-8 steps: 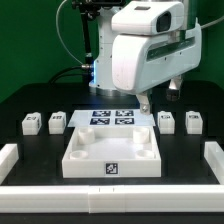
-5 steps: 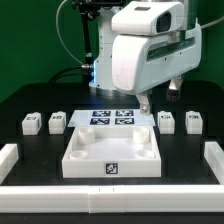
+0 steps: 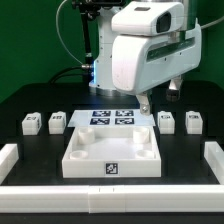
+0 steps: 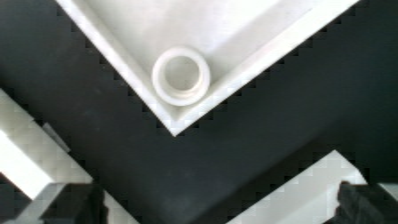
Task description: Assemble one leg
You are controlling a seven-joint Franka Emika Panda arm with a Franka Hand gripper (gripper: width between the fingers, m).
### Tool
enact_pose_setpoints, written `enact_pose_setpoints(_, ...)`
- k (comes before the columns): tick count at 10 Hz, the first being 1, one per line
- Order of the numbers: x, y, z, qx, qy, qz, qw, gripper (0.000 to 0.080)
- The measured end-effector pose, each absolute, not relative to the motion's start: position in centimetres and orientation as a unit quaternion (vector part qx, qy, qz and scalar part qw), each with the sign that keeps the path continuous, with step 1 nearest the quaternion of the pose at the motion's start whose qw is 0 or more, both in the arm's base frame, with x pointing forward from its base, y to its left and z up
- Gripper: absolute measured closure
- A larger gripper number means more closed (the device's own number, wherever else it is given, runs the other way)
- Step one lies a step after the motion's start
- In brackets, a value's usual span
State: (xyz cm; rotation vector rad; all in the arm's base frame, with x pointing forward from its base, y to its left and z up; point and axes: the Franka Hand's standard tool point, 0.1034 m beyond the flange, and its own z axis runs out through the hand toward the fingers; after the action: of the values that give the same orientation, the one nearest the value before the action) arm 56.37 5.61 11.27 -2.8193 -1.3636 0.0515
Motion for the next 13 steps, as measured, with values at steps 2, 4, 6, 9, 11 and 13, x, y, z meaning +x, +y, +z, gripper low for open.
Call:
enact_pose_setpoints(2,56.4,5.6,11.3,-0.9,-0.435,0.017,0.005,0.015)
enact_pose_setpoints(4,56.2,5.3,11.0,-0.887,-0.461,0.012,0.003,0.015)
enact_pose_setpoints(6,50.7,2.4,7.5,-0.831,-0.556,0.002,0.0,0.015)
enact_pose_setpoints(9,47.1,-0.8,3.4,-0.753,-0.659,-0.007,0.003,0.015)
enact_pose_setpoints(11,46.1,-0.6,2.7,-0.699,-0.715,-0.005,-0.002,0.015)
enact_pose_setpoints(13,46.1,-0.2,2.7,-0.722,-0.692,-0.005,-0.002,0.015)
